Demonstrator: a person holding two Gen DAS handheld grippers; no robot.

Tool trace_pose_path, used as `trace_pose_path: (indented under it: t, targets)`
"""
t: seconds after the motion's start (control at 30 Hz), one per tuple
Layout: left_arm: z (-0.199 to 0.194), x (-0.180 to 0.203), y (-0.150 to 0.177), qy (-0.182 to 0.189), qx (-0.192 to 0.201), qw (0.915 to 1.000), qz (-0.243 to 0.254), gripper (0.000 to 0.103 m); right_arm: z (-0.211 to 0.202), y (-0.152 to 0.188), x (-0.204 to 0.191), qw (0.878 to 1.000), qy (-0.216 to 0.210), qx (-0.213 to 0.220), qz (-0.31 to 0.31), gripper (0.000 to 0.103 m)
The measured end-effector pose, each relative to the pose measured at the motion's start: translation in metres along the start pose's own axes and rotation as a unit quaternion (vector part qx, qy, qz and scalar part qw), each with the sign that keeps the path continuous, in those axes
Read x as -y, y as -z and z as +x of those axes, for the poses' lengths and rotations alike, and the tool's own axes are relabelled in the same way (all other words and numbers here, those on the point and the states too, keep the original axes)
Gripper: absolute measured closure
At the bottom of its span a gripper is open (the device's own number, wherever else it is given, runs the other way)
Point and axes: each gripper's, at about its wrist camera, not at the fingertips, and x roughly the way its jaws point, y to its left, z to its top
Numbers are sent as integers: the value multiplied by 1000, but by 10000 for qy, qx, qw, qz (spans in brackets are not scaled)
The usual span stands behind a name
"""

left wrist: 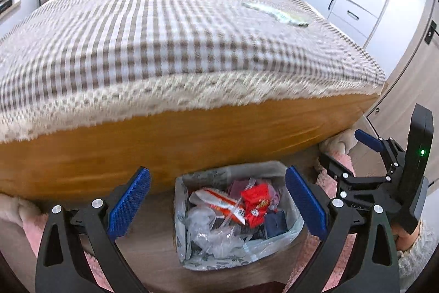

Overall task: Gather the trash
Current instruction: 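Raise both open tools out of the bin back over the bed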

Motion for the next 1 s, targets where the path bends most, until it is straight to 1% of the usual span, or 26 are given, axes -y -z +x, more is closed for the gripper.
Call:
trace_pose_path:
  t: [0.13,0.27,0.33,0.47,0.63,0.77,0.9,1.0]
  targets:
    - [-10,4,-16,19,180,9998,101,8,-10,-17,9,9995,101,283,70,8]
    - [-17,4,-35,49,371,9993,63,8,-20,-37,19,9981,159,570,158,8]
    - [-21,5,-44,73,482,9988,53,8,-21,-45,20,9976,116,658,186,8]
    - [-29,8,-64,94,689,9975,106,8,-26,-65,25,9954,186,900,273,8]
    - [-36,13,-87,28,989,9949,209,8,-27,-89,29,9915,282,1213,374,8]
    - [-41,18,-101,43,1158,9927,328,8,-28,-102,31,9892,343,1377,365,8]
    - [-36,25,-117,31,1266,9906,516,8,-23,-115,35,9865,457,1521,388,8]
    - [-33,26,-125,-20,1366,9892,528,8,-18,-124,38,9852,479,1581,460,8]
